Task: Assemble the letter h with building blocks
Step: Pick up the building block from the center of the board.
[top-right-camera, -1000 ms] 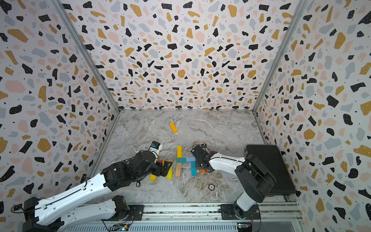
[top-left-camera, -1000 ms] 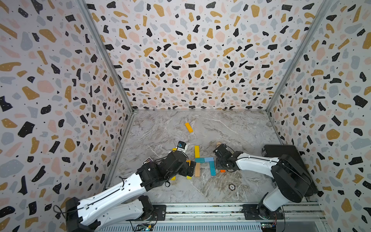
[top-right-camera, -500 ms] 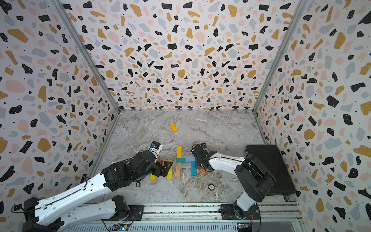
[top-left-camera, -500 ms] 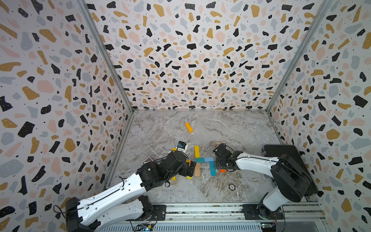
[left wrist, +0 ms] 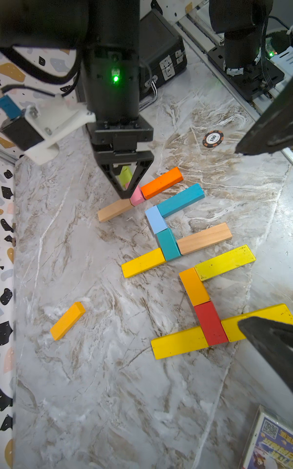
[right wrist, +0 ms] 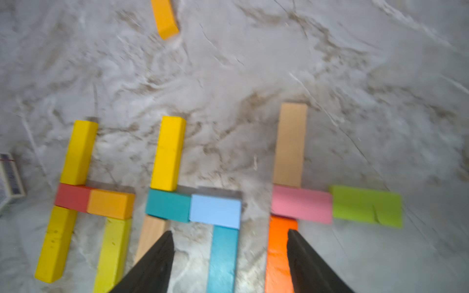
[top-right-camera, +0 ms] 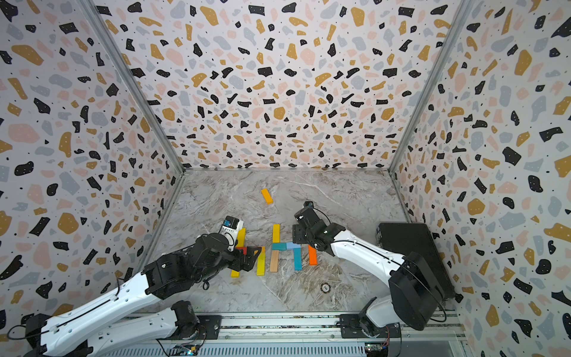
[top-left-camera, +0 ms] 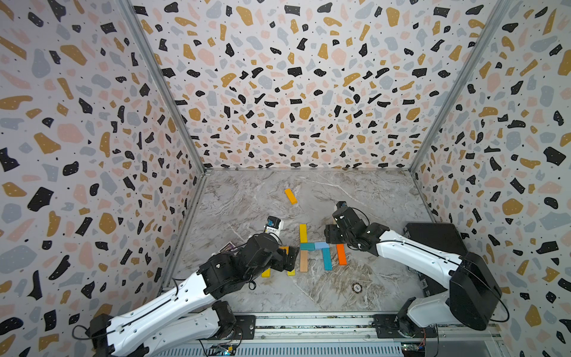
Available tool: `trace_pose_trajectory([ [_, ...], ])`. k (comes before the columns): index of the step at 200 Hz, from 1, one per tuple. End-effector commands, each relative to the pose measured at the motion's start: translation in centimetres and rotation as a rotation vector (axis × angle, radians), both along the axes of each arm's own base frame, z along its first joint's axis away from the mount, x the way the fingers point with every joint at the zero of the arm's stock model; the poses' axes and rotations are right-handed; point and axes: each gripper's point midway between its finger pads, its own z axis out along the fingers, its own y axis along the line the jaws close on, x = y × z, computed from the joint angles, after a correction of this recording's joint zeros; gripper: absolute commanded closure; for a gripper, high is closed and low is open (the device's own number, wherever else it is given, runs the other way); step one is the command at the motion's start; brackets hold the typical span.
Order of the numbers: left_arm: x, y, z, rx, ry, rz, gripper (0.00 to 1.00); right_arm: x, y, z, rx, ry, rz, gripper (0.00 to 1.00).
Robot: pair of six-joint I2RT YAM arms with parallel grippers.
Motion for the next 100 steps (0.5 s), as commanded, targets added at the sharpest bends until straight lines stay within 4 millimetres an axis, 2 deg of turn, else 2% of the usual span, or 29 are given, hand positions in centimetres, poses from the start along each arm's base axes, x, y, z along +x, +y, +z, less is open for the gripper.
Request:
trace_pose_trajectory([
  [1, 0.3, 1.1, 1.9, -0.009, -0.060, 0.029, 0.01, 2.3, 3.8, 0.6, 0.014, -0.040, 0.130, 0.27],
  [26, -0.3, 2.1, 1.9, -0.014, -0.062, 0.032, 0.01, 6.0, 6.0, -0.6, -0.084, -0.047, 0.150, 0.24],
  [59, -1.1, 3.5, 1.5, -0.019, -0.061, 0.044, 0.01, 10.9, 7.4, -3.2, -0.170, -0.019, 0.131, 0.23],
  [100, -1.6, 4.0, 1.2, -0.041, -0.066, 0.043, 0.01, 14.7, 9.7, -5.3, -0.142, 0.009, 0.145, 0.24],
])
